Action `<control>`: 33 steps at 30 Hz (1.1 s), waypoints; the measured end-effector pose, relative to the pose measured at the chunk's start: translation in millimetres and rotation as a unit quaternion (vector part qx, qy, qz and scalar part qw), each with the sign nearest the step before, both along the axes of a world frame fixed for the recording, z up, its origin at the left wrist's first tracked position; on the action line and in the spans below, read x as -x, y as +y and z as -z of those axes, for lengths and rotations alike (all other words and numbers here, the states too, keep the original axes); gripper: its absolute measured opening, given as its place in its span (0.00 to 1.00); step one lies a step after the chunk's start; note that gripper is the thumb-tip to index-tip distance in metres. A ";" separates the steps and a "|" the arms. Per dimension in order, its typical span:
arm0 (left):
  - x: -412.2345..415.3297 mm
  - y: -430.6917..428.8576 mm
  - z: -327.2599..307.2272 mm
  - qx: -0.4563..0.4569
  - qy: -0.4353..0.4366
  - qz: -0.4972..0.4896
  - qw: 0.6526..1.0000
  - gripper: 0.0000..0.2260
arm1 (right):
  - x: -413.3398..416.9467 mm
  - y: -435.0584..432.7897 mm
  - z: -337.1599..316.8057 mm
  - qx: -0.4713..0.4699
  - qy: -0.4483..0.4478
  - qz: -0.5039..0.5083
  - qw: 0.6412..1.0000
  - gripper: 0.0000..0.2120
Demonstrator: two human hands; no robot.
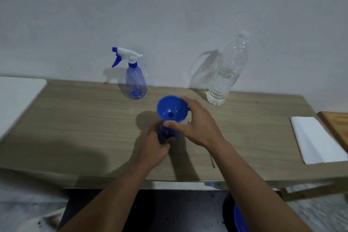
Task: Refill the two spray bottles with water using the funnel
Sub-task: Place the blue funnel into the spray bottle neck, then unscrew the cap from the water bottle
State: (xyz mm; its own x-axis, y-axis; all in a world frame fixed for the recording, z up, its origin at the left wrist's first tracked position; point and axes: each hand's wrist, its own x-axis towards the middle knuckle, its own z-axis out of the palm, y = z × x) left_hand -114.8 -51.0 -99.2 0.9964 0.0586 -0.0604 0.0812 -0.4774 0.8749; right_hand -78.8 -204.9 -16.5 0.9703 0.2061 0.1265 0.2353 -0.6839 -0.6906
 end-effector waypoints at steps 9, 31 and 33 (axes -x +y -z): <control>-0.6 1.9 7.4 0.000 0.019 -0.009 1.000 0.25 | -0.5 2.8 -8.2 0.061 -0.003 0.006 0.998 0.47; -84.4 -164.7 -80.8 -0.059 -0.102 -0.017 0.993 0.31 | -93.6 -127.8 -121.3 0.039 -0.132 0.127 0.982 0.31; -117.6 -181.6 -83.6 -0.041 -0.086 -0.022 0.995 0.39 | -119.6 -140.0 -128.5 0.042 -0.125 0.117 0.984 0.31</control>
State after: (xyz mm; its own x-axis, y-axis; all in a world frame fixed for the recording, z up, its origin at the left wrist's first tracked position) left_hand 2.7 -232.6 -15.5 0.9882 0.0993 0.1168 -0.0439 -0.5463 0.8364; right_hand 40.8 -344.9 112.0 0.9330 0.0006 0.3600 0.2201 -0.7923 -0.5691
